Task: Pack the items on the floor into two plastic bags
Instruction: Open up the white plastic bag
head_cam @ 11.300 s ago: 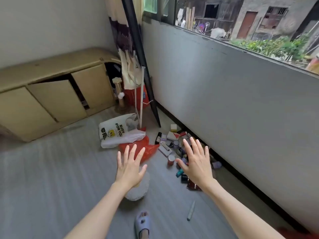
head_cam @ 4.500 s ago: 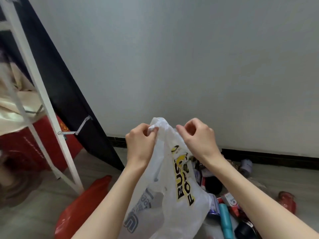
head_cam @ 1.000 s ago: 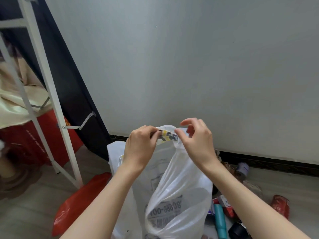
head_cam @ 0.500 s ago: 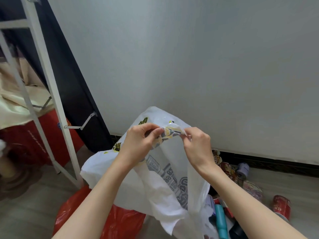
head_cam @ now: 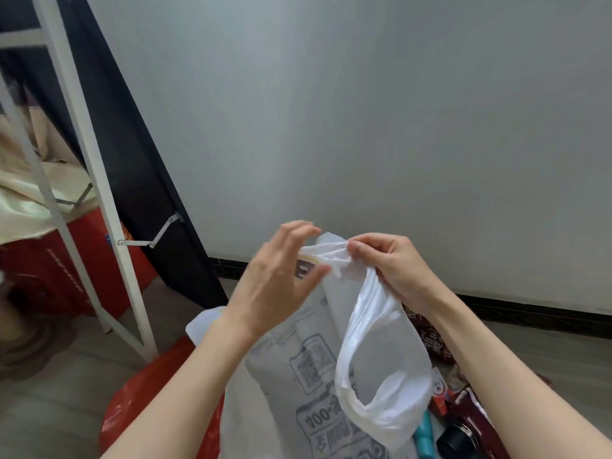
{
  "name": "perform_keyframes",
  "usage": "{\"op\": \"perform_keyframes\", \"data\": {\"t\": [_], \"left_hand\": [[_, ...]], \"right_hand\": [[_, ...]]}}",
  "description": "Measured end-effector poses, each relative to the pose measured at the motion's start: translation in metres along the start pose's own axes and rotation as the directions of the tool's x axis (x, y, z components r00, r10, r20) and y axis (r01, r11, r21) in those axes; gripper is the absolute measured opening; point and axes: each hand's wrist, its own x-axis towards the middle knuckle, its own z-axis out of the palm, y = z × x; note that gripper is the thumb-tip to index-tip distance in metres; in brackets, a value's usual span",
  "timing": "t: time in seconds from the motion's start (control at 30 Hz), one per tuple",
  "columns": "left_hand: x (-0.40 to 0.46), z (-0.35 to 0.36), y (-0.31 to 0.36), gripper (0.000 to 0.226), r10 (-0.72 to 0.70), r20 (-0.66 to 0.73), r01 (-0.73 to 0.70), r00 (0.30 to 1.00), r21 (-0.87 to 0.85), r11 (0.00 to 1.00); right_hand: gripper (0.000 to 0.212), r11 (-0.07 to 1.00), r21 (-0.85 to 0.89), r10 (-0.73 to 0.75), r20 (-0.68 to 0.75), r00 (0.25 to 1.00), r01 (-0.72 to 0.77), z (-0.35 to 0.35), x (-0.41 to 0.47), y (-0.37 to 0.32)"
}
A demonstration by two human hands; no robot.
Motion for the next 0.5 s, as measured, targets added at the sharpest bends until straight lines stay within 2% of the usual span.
{"op": "perform_keyframes", "data": {"t": [0.07, 0.13, 0.2, 0.23, 0.3, 0.37, 0.43, 0.5], "left_hand": [[0.001, 0.003, 0.007, 0.044, 0.110, 0.079, -0.106, 0.991, -0.052, 0.993], [0.003, 0.004, 0.012, 0.029, 0.151, 0.036, -0.151, 0.988, -0.019, 0.988], [0.004, 0.003, 0.008, 0.017, 0.178, -0.033, -0.175, 0.984, 0.064, 0.982], [0.005, 0.003, 0.006, 0.017, 0.178, -0.046, -0.173, 0.983, 0.101, 0.980], [0.004, 0.002, 0.002, 0.023, 0.131, -0.052, -0.121, 0.990, 0.166, 0.979], [0.003, 0.004, 0.001, 0.028, 0.047, -0.057, -0.032, 0.997, 0.238, 0.971], [0.004, 0.008, 0.000, 0.032, -0.040, -0.078, 0.061, 0.996, 0.286, 0.956], [0.004, 0.010, 0.000, 0.029, -0.134, -0.090, 0.156, 0.987, 0.317, 0.936]], "right_hand": [[0.013, 0.996, 0.084, 0.015, 0.042, 0.999, -0.019, -0.001, 0.000, -0.001], [0.010, 0.996, 0.083, 0.032, 0.081, 0.996, -0.039, -0.002, -0.001, -0.002], [0.008, 0.999, -0.044, 0.032, 0.090, 0.995, -0.029, -0.005, -0.001, -0.001], [0.012, 0.991, -0.128, 0.034, 0.092, 0.995, -0.022, -0.007, -0.002, -0.001], [0.018, 0.955, -0.295, 0.067, 0.095, 0.993, -0.036, -0.010, -0.003, -0.003], [0.014, 0.866, -0.498, 0.059, 0.031, 0.998, -0.036, -0.011, -0.005, -0.005], [0.015, 0.744, -0.668, -0.071, -0.088, 0.994, -0.006, -0.008, -0.005, -0.007], [0.018, 0.707, -0.705, -0.218, -0.153, 0.964, 0.048, -0.001, -0.007, -0.011]]}}
